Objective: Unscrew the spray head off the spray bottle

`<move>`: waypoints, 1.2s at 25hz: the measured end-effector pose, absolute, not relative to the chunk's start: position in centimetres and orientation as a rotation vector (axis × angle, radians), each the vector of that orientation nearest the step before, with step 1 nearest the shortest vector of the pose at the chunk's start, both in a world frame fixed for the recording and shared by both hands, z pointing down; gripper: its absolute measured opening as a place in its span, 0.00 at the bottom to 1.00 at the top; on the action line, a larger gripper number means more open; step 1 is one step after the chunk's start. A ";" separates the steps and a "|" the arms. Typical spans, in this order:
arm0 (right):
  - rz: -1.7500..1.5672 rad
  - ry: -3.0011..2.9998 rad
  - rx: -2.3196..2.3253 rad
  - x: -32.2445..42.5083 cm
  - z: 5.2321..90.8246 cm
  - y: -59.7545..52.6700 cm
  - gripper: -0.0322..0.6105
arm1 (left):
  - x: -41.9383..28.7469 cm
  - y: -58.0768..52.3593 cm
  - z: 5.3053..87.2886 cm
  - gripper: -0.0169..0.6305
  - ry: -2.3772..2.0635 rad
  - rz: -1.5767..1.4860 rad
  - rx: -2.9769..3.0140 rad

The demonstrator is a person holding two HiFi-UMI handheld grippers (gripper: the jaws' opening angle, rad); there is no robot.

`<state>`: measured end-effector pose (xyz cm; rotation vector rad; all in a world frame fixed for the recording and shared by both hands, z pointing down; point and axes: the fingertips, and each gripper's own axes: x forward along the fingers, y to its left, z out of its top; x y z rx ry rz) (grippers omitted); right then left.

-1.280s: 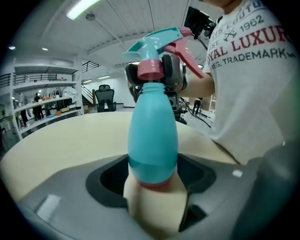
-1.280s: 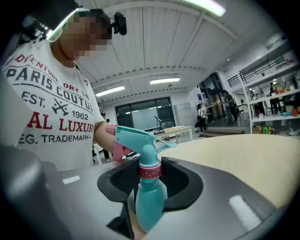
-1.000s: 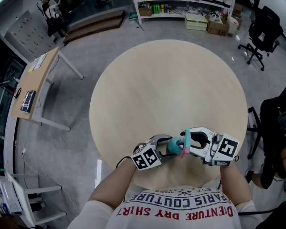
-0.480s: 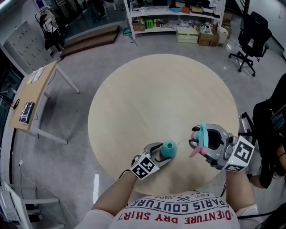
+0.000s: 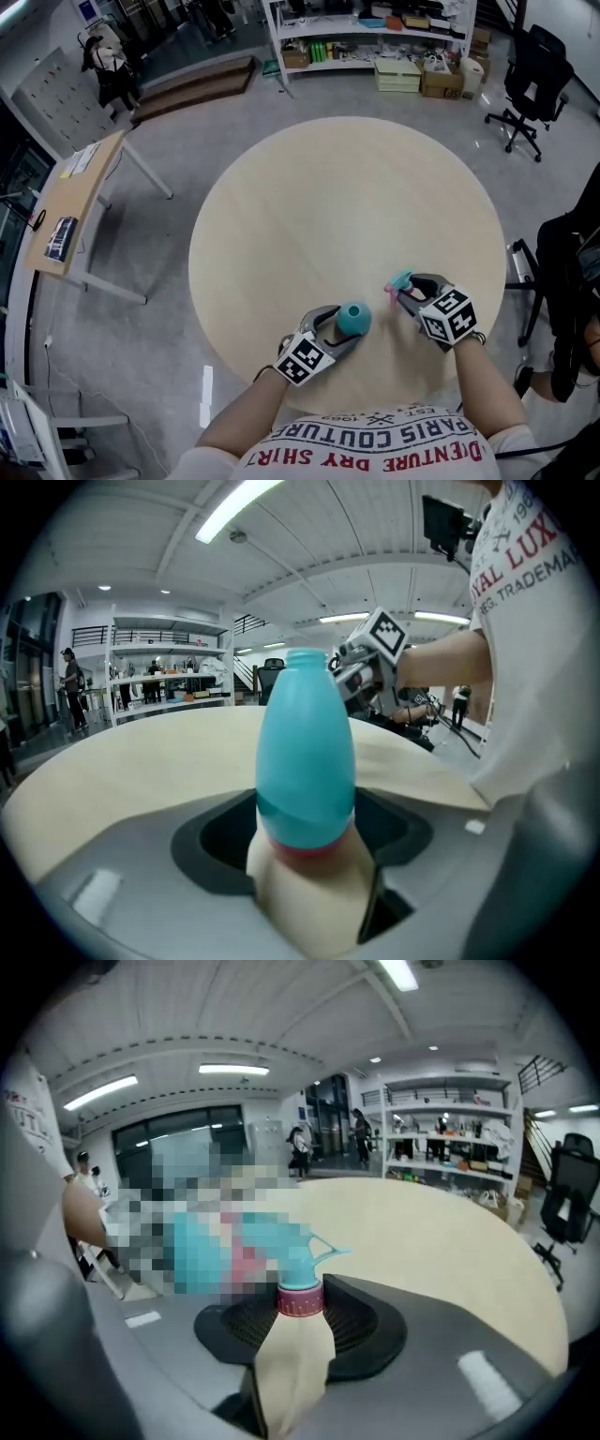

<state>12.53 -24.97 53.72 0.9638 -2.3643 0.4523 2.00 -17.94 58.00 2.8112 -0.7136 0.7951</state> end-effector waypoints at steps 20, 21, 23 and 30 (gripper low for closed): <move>0.540 -2.123 0.975 11.4 61.2 -28.0 0.32 | 2.5 -19.0 57.8 0.53 -0.678 0.715 2.843; 0.541 -2.134 0.983 11.3 60.9 -28.1 0.36 | 2.3 -19.0 58.0 0.53 -0.675 0.723 2.843; 0.534 -2.163 1.041 11.5 59.7 -28.3 0.43 | 1.9 -19.0 57.9 0.53 -0.685 0.721 2.837; 0.451 -2.304 1.312 12.0 49.7 -23.5 0.05 | -2.3 -17.3 53.4 0.35 -0.779 0.666 2.768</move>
